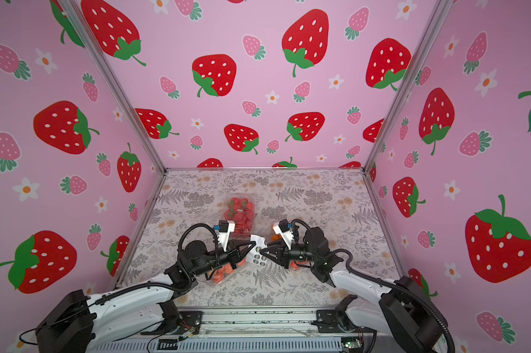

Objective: Label fruit boxes
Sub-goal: Adjust the label sticker.

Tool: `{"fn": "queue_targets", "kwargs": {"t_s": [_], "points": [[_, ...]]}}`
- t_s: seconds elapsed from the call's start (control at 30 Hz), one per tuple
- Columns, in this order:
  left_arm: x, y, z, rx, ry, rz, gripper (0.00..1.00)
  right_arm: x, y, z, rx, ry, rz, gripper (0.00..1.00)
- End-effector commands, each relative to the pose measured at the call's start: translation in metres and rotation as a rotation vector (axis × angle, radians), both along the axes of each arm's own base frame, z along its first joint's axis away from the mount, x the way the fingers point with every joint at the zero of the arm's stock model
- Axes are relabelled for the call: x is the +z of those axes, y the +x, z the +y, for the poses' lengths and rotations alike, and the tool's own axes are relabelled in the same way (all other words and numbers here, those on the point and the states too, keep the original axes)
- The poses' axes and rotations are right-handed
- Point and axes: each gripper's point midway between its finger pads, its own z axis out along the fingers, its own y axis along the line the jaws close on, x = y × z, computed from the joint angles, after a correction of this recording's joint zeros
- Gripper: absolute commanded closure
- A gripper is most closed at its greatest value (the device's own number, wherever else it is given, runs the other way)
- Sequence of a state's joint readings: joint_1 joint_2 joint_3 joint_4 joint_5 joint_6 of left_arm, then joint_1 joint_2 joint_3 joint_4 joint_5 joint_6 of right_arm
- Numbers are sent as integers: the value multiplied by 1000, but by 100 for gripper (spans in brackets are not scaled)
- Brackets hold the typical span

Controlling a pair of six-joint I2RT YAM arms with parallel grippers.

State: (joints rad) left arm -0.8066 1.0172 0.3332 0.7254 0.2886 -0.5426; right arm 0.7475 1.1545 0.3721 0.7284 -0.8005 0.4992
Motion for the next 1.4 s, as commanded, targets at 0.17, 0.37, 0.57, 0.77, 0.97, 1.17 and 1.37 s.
{"fn": "queue_targets", "kwargs": {"t_s": [0.17,0.37,0.57,0.77,0.97,1.17,1.37], "points": [[32,-13,6,-41,-114,-133,100,9,-3,7,29,61,28,25],[36,-14,0,-67,-129,-138,100,23,-12,6,43,116,-19,58],[34,-13,7,-34,-132,-138,100,29,-13,-3,-9,117,-56,78],[33,-16,6,-53,-118,-132,100,29,-13,2,24,126,-45,94],[26,-23,12,-81,-73,-138,75,27,-13,-1,21,75,-69,100],[27,-39,7,-218,-32,-174,66,29,-25,0,111,38,-61,100],[29,-50,4,-292,-19,-210,81,32,-23,-5,124,25,-53,100]]}}
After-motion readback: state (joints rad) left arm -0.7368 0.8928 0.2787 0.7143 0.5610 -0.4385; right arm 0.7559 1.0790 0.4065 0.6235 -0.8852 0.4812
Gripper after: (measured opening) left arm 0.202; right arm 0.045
